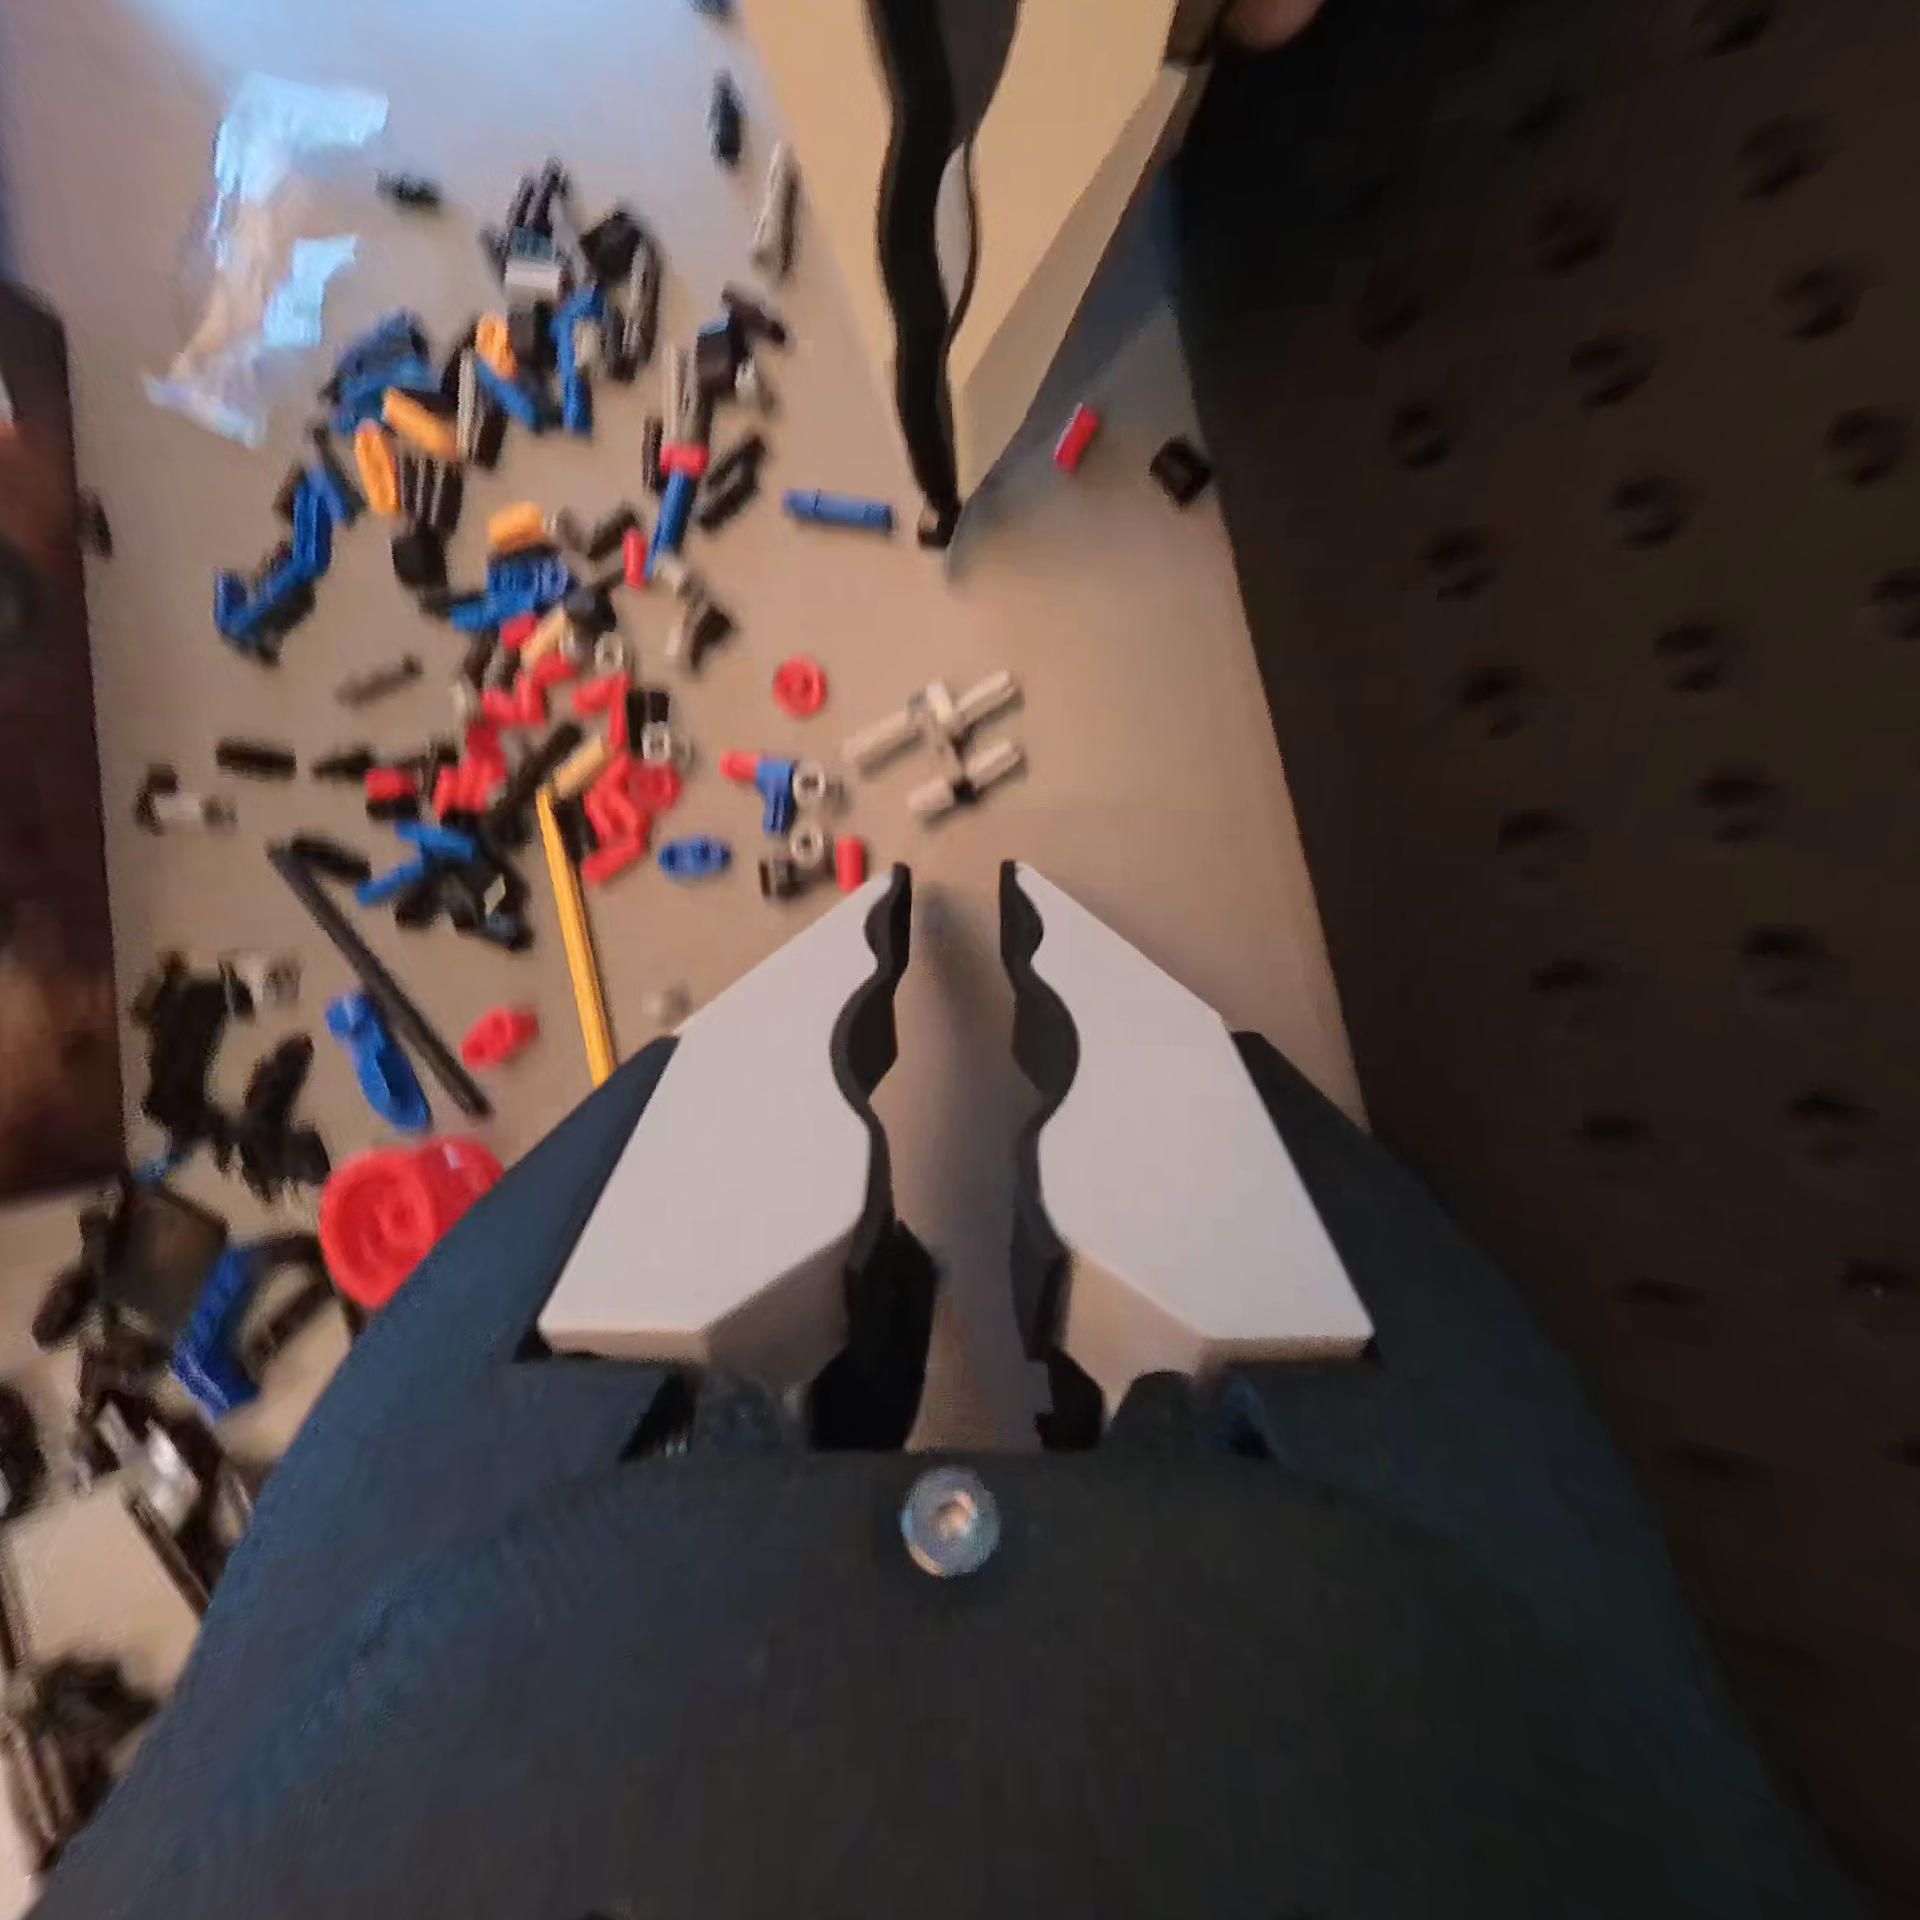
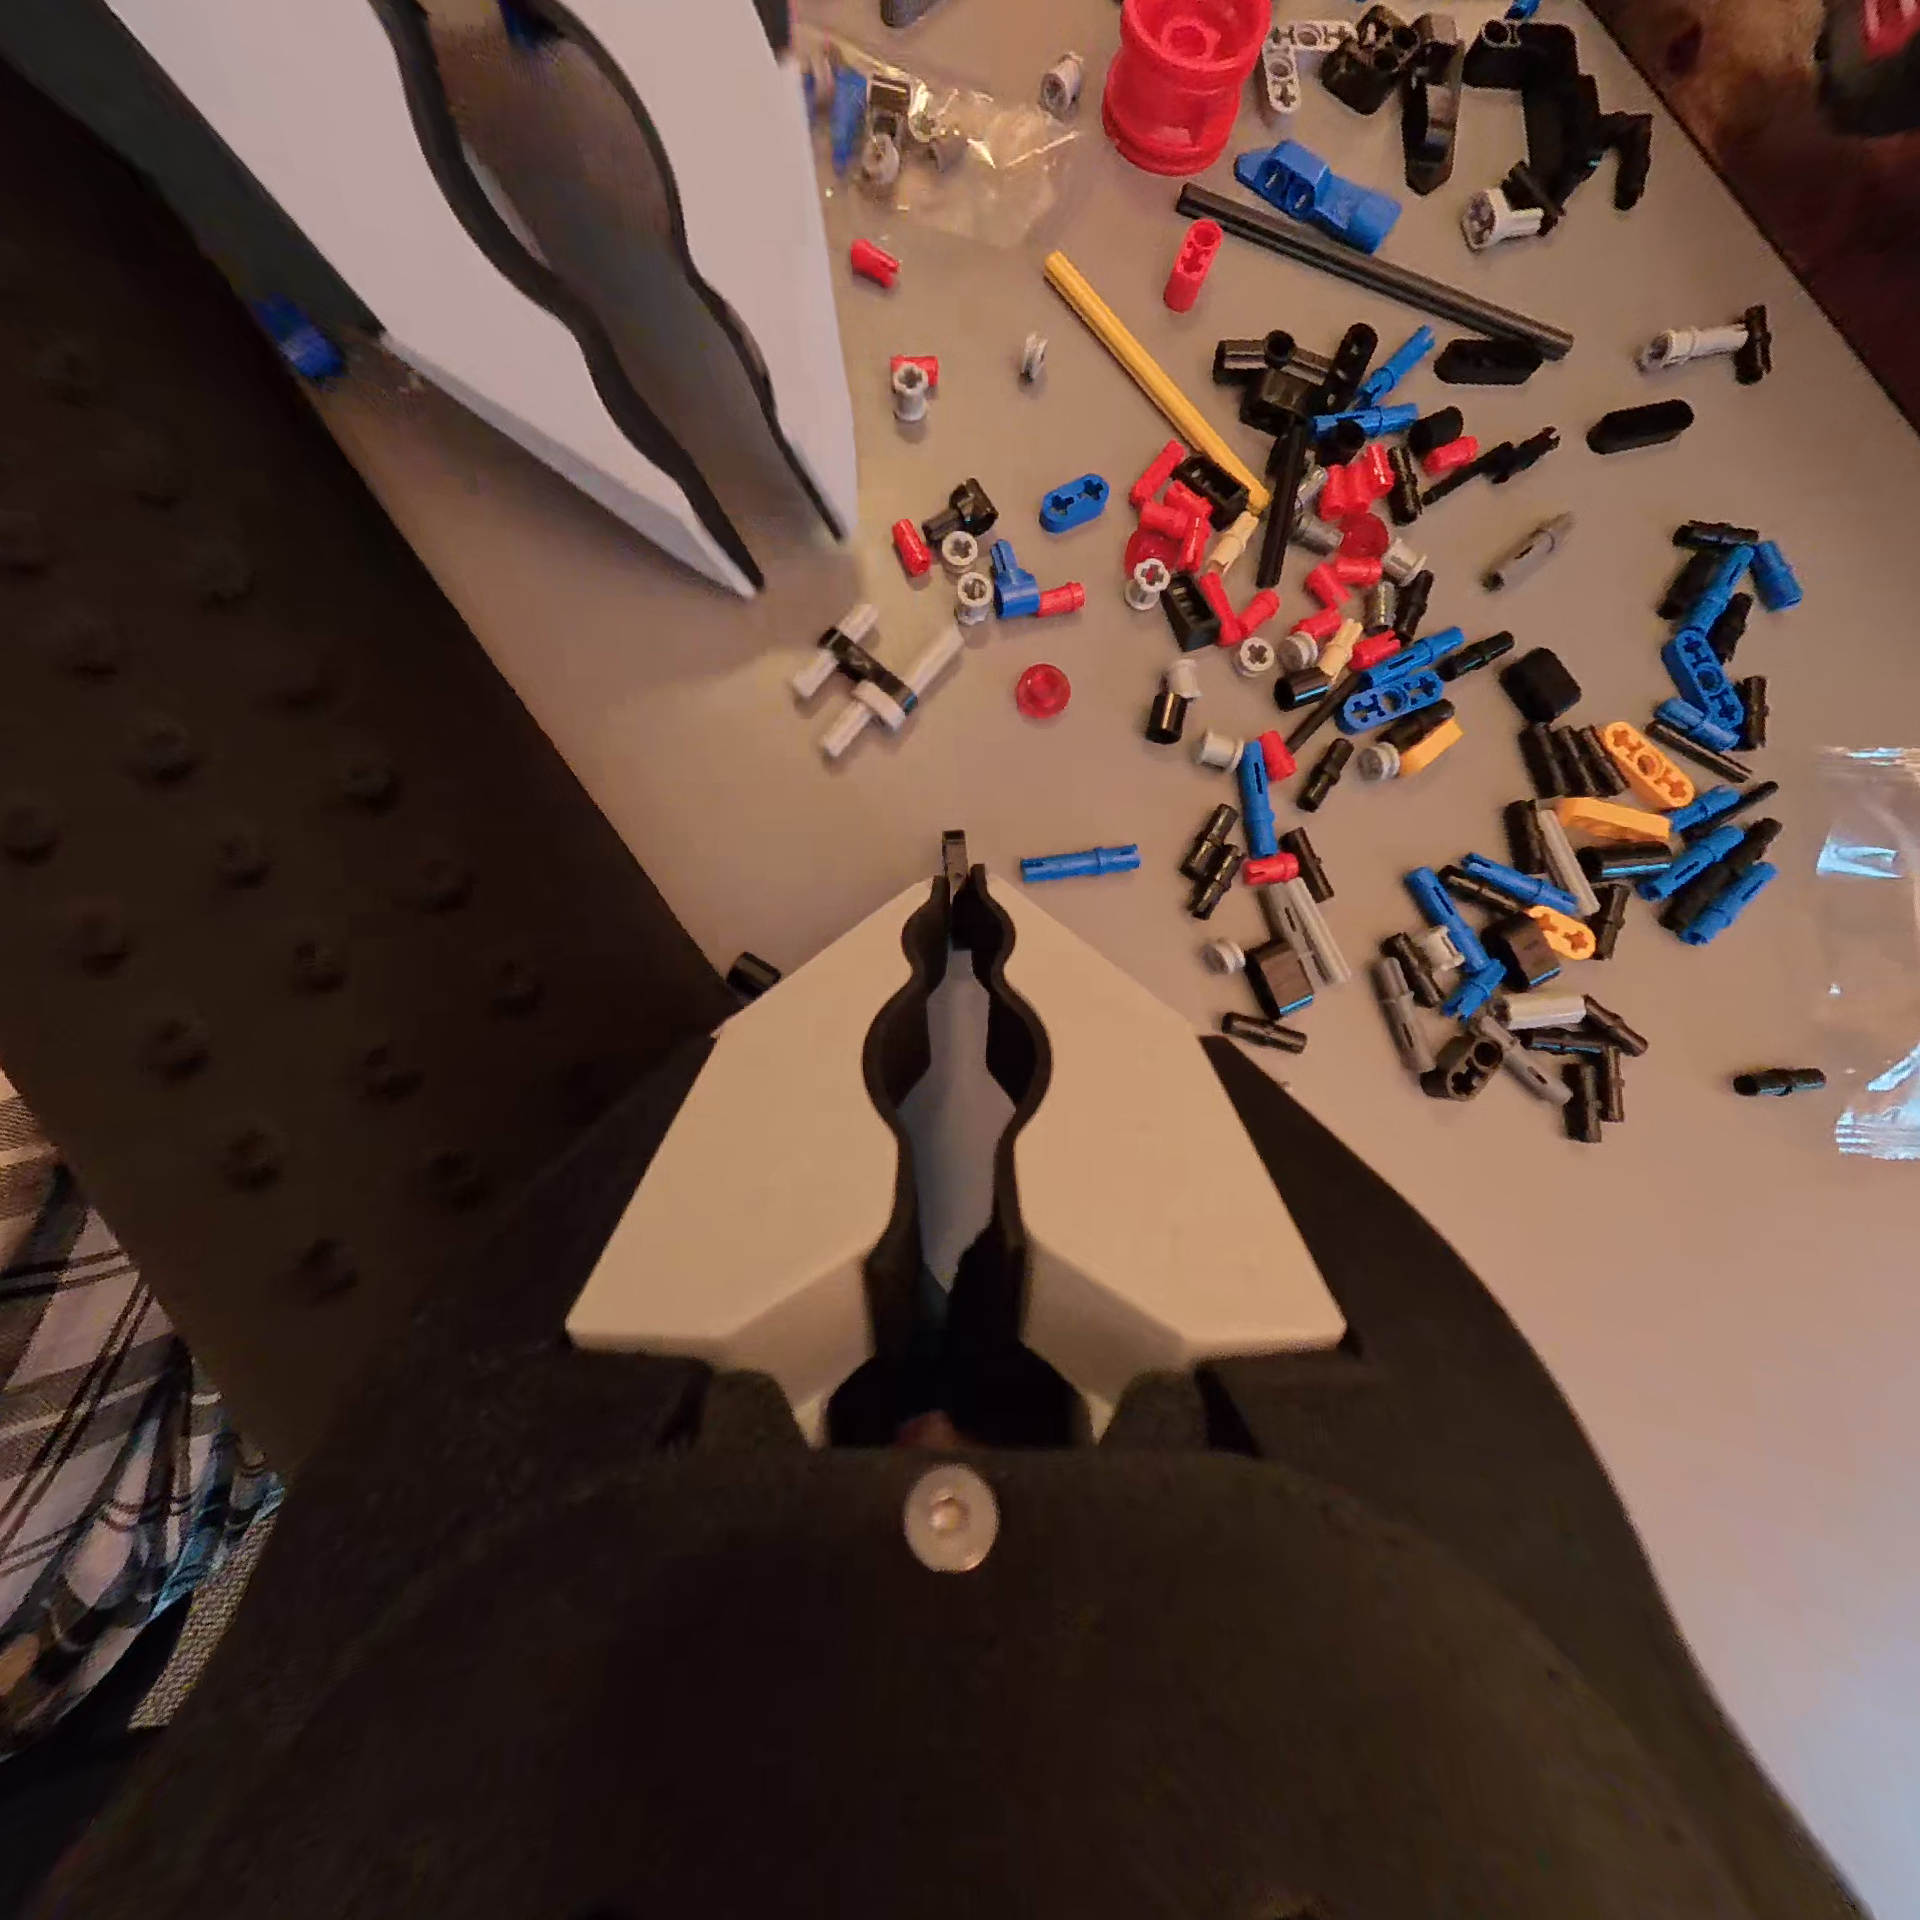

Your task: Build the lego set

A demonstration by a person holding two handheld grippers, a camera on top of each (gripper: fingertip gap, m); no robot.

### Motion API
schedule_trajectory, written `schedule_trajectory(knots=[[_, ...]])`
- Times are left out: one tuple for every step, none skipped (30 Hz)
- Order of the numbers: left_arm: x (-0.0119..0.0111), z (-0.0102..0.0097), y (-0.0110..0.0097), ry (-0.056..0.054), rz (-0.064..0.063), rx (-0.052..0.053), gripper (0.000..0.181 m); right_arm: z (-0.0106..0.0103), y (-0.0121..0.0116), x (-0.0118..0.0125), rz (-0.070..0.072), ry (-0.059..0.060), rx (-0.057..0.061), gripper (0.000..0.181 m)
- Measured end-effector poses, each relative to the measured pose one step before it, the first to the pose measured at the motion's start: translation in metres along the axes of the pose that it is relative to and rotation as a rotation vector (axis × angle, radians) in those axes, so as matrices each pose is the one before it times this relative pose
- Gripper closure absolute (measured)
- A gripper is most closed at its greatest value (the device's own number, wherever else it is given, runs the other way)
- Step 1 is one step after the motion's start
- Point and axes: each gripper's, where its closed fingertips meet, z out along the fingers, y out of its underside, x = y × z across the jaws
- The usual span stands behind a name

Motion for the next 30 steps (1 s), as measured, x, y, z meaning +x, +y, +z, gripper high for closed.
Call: schedule_trajectory(knots=[[0.00434,-0.00607,0.00688,0.0092,-0.0446,-0.0157,0.166,0.0008,-0.00187,-0.00142,-0.0037,-0.0054,0.0057,0.179],[0.00792,-0.00535,0.00507,0.0301,-0.0275,-0.0066,0.166,0.00129,-0.00213,-0.00172,-0.0047,-0.0067,0.0052,0.179],[0.00308,-0.00394,0.00417,0.0049,-0.0054,-0.0084,0.165,0.00138,-0.00191,-0.00145,-0.0068,-0.0041,0.002,0.179],[-0.00334,-0.00284,0.00342,-0.0276,0.0152,-0.0144,0.161,0.00135,-0.0018,-0.00114,-0.0059,-0.003,0.0011,0.179],[-0.00612,-0.0016,0.00188,-0.0345,0.0181,-0.0129,0.16,0.00096,-0.00204,-0.00154,-0.0052,-0.006,0.0025,0.179],[-0.00353,0.0001,-0.00091,-0.012,0.0051,-0.0013,0.159,0.00108,-0.00162,-0.00093,-0.0036,-0.0036,-0.0007,0.179],[-0.00059,0.00175,-0.00371,0.0077,-0.009,0.0089,0.157,0.00147,0.00006,0.00064,-0.0041,0.0054,-0.011,0.179],[0.00102,0.00344,-0.00426,0.013,-0.0097,0.0093,0.156,0.002,0.00099,0.0005,-0.0079,0.0054,-0.016,0.179],[0.00125,0.00459,-0.00312,0.0082,0.0029,0.0018,0.154,0.0018,-0.00132,-0.00166,-0.0079,-0.0044,-0.004,0.179],[0.00002,0.00312,-0.00515,0.0007,0.0112,0.0197,0.154,0.00175,-0.00345,-0.00459,-0.0064,-0.0172,0.0034,0.179],[-0.00152,0.00274,-0.00329,-0.0015,0.0044,0.0133,0.155,0.00224,-0.00331,-0.00484,-0.0121,-0.0138,-0.0005,0.179],[-0.00129,0.00201,-0.00193,0.0079,-0.0058,0.0085,0.156,0.00216,-0.00214,-0.00213,-0.0121,0.0002,-0.0069,0.179],[0.00038,0.00148,-0.00162,0.0195,-0.0107,0.0071,0.156,0.00164,-0.00154,-0.0004,-0.0053,0.0026,-0.0048,0.179],[0.00081,0.00117,-0.00189,0.0164,-0.0016,0.0082,0.154,0.0013,-0.00132,-0.00025,0.0006,-0.0037,0.0002,0.179],[0.00032,0.00089,-0.00138,0.0047,0.0121,0.0076,0.154,0.00107,-0.00074,0.00049,0.0021,-0.0028,0.0,0.179],[0.00001,0.00054,-0.00114,-0.0018,0.0162,0.0054,0.154,0.00053,-0.00017,0.00101,0.0005,-0.0008,-0.0005,0.179],[-0.0003,0.00041,-0.00056,-0.002,0.0057,0.0012,0.153,0.00063,-0.00054,0.00021,0.0008,-0.005,0.0005,0.179],[0.00037,0.00006,-0.00039,0.0049,-0.0019,-0.0005,0.153,0.00128,-0.00214,-0.00224,-0.0047,-0.0137,0.0046,0.179],[0.00027,-0.0004,0.00024,0.0049,-0.0003,-0.0015,0.151,0.00208,-0.00298,-0.00286,-0.0092,-0.0103,0.0044,0.179],[-0.00148,-0.00101,0.00122,-0.0007,0.0004,-0.0053,0.148,0.00247,-0.00349,-0.00229,-0.012,-0.0022,0.0031,0.179],[-0.00135,-0.00112,0.00192,0.0029,-0.0021,-0.0051,0.146,0.003,-0.00446,-0.00422,-0.0122,-0.0107,0.0068,0.179],[0.00024,-0.00091,0.00159,0.0129,-0.006,-0.0001,0.146,0.00241,-0.00387,-0.00608,-0.0181,-0.0189,0.0048,0.179],[0.00089,-0.00093,0.00141,0.0135,-0.0044,0.0021,0.146,0.00043,-0.00176,-0.00231,-0.0169,-0.0031,-0.0021,0.179],[-0.00129,-0.00079,0.00105,-0.0046,0.0035,0.0029,0.145,-0.00216,-0.0007,0.00119,-0.0001,0.003,0.0055,0.179],[-0.00149,-0.00033,0.00059,-0.0112,0.003,0.0016,0.146,-0.00426,0.0006,0.00405,0.0182,0.0042,0.0127,0.179],[0.00031,0.00002,-0.00029,-0.0018,0.0011,0.0008,0.146,-0.00554,0.00275,0.0072,0.0249,0.0161,0.0089,0.179],[-0.0002,0.00046,-0.00131,-0.0087,0.008,0.0029,0.146,-0.00594,0.00388,0.00912,0.0254,0.0275,0.0036,0.179],[-0.00087,0.00107,-0.00208,-0.0136,0.0081,0.0046,0.147,-0.00519,0.00348,0.0078,0.0235,0.0212,0.0018,0.179],[0.00049,0.0019,-0.00207,-0.0025,0.0019,0.0009,0.147,-0.00329,0.00314,0.00559,0.0208,0.0141,-0.0019,0.179],[0.00081,0.00208,-0.00244,0.0009,-0.0001,0.003,0.149,-0.00098,0.00377,0.00521,0.016,0.0179,-0.0117,0.179]])
